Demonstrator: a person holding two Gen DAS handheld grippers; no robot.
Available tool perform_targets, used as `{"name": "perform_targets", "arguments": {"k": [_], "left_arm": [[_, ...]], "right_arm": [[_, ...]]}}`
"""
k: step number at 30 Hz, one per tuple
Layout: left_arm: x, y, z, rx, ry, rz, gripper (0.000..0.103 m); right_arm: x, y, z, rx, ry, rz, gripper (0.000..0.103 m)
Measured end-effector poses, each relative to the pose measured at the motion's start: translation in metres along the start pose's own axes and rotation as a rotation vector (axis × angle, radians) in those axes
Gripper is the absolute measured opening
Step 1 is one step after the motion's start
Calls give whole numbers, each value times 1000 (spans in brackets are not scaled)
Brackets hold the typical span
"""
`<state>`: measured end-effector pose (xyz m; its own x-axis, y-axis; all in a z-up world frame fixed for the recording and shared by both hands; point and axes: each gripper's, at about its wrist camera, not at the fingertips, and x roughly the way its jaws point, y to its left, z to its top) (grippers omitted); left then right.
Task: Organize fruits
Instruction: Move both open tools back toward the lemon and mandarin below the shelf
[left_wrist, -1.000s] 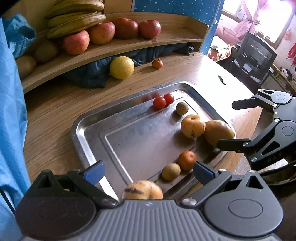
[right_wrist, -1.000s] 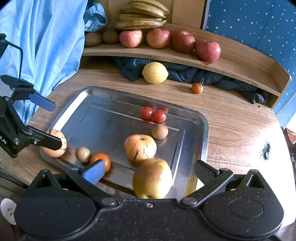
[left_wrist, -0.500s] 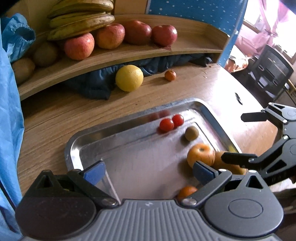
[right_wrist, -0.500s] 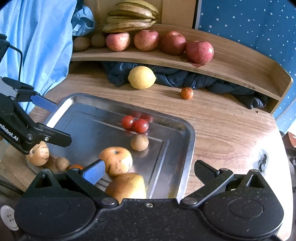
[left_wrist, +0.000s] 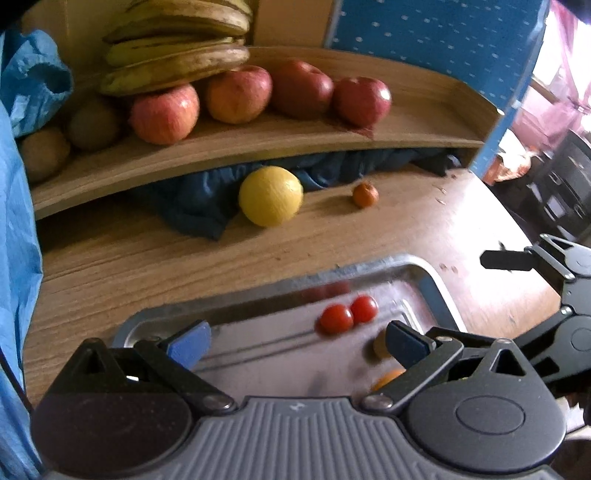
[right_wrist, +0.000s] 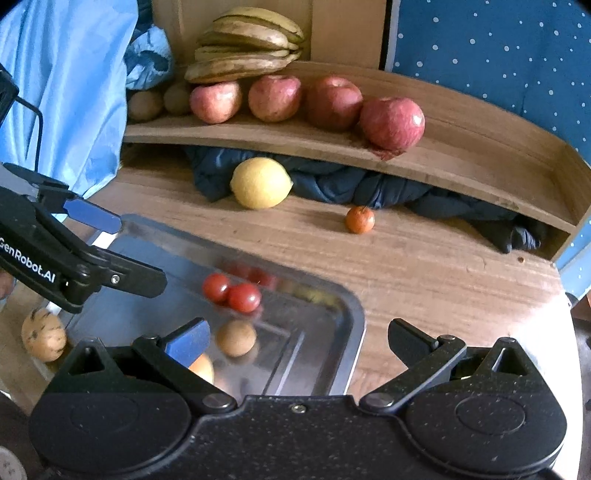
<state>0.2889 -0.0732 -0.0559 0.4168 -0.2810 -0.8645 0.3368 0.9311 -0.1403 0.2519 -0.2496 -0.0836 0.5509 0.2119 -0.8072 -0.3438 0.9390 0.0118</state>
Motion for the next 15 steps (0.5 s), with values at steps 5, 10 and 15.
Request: {"name": "perform_targets", "arguments": {"k": [5,10,15], "left_arm": [[13,-4,8,-60,2,46,103],[24,-7,14,-90,6,78,103],[32,-6,23,-118,4,105,103]], "right_arm": [[12,-11,9,-11,-8,4,102],[22,-21,17,-27,-19,12,102],[34,-32,23,-28,-22,20,102]]}}
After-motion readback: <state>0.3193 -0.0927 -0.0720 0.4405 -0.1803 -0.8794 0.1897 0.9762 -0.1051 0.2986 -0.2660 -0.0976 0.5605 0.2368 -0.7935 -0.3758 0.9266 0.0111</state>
